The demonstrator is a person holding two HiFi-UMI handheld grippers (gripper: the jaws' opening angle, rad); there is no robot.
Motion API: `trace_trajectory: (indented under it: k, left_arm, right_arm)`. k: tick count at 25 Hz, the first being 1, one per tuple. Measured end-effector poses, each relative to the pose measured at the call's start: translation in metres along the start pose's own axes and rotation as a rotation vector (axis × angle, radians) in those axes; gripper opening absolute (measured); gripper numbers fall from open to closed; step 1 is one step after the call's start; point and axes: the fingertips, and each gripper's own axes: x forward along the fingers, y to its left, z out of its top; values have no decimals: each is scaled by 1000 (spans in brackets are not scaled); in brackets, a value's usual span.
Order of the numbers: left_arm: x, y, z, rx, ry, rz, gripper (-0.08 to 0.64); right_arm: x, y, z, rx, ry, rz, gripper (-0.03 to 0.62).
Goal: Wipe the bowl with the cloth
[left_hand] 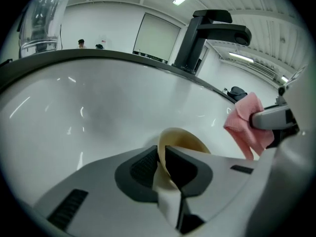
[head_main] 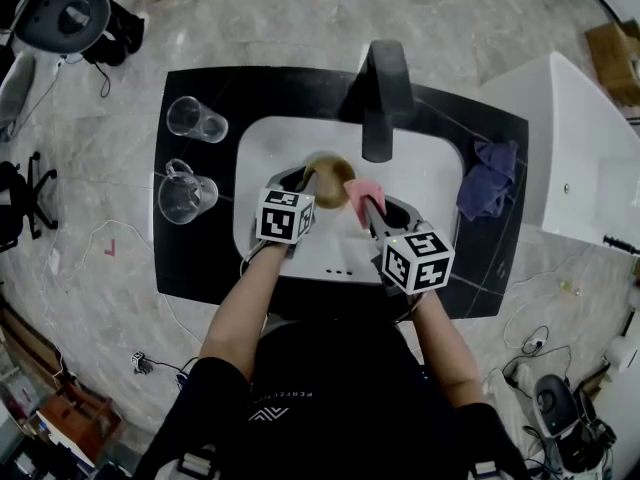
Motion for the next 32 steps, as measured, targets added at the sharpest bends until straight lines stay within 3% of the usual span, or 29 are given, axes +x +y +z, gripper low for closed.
trace_trajectory:
  k: [8,15,24,32]
  left_arm:
    - [-8,-1,3,20,-7,5,21]
    - [-37,-12,35,24,-114,6,21]
    - [-75,-44,63,125,-206,20,21]
    - [-117,-72,97,146,-335,-16,20]
  right_arm:
    - [-6,1,4,6,-28,-2,49]
    - [-22,10,25,4,-114,6,49]
    - [-43,35,58,-17,-224,47,49]
    - [-55,49,71,-24,-291,10,49]
